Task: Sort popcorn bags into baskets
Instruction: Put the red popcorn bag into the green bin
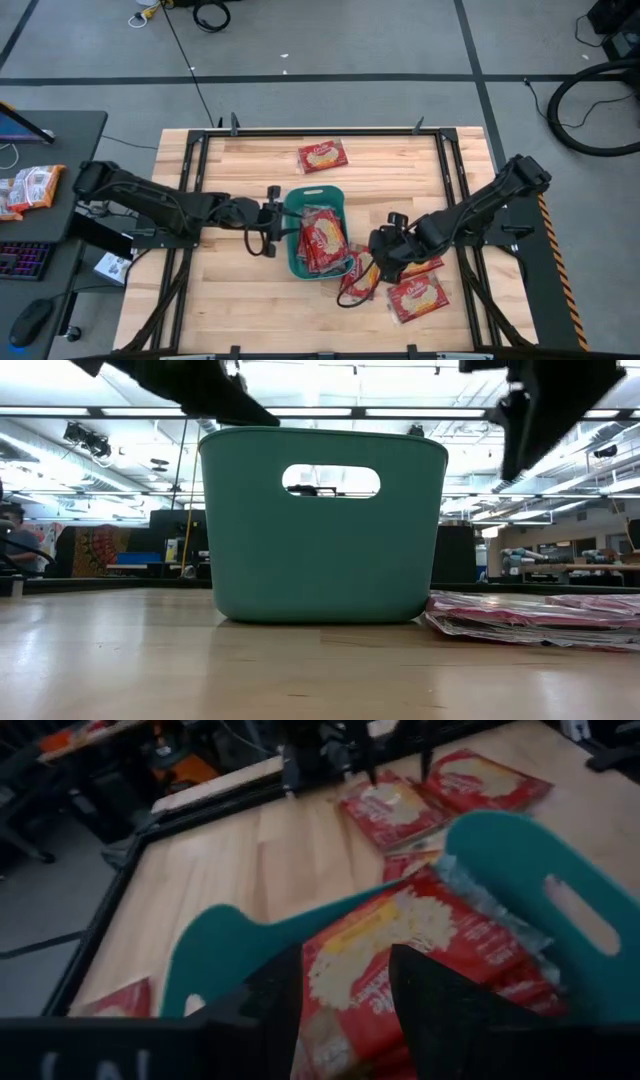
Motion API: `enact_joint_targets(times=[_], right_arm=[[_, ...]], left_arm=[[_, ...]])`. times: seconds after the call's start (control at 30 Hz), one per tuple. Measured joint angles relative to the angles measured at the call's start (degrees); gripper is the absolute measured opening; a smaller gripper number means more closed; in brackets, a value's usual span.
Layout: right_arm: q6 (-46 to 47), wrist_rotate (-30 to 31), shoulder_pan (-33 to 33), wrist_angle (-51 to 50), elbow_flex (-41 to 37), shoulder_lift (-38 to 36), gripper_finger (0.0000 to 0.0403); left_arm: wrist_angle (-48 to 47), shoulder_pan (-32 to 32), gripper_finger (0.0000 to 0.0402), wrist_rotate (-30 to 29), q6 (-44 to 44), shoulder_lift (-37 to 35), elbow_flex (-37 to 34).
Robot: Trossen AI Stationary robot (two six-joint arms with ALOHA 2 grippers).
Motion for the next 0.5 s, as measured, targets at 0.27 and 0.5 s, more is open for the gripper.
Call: enact_joint_targets(times=[0.27, 0.5], right_arm=[[12.32, -7.66, 6.99, 3.52, -7.22, 0.41, 0.0205], [23.97, -13.95, 13.73, 13.2, -15.72, 0.45, 0.0204]], left_arm=[[0.08, 0.02, 0.015, -5.71, 0.31, -9.17, -4.84], [-0.2, 0.07, 0.015, -6.8, 0.35, -15.84, -5.96]])
